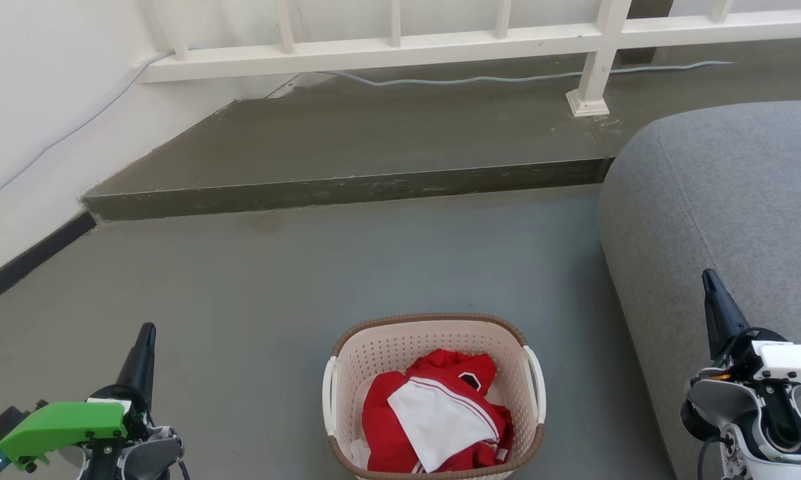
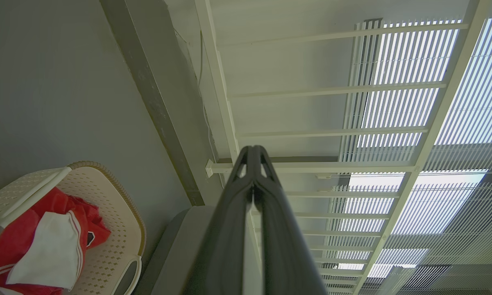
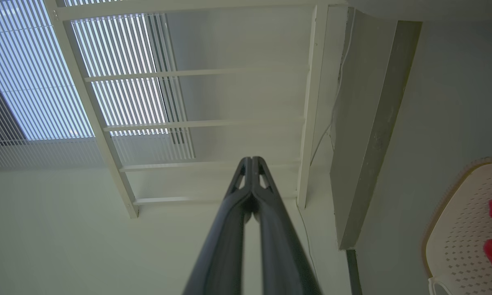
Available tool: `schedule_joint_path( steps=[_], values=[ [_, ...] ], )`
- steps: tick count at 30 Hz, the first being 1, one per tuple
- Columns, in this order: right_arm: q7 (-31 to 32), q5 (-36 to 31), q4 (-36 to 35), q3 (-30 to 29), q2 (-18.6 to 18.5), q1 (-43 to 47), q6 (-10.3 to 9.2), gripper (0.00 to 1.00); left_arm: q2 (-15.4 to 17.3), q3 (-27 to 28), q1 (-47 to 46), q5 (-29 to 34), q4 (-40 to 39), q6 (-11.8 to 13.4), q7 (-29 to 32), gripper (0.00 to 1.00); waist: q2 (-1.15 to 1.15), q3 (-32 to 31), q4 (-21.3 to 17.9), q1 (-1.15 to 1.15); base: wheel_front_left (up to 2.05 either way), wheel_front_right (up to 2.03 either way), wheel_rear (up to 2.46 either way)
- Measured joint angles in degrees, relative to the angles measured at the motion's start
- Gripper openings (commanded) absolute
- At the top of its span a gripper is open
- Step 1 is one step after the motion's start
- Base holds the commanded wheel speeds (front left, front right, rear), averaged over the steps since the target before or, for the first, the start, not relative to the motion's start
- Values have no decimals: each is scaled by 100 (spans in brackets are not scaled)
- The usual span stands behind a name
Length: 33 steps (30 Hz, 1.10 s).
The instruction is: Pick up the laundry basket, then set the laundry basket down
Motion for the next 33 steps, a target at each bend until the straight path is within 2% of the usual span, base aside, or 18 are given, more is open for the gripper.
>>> schedule_joint_path(
  steps=[33],
  values=[
    [0,0,-3,0,0,0,0,0,-7,22,0,0,-4,0,7,0,0,1,0,0,0,0,0]
  ],
)
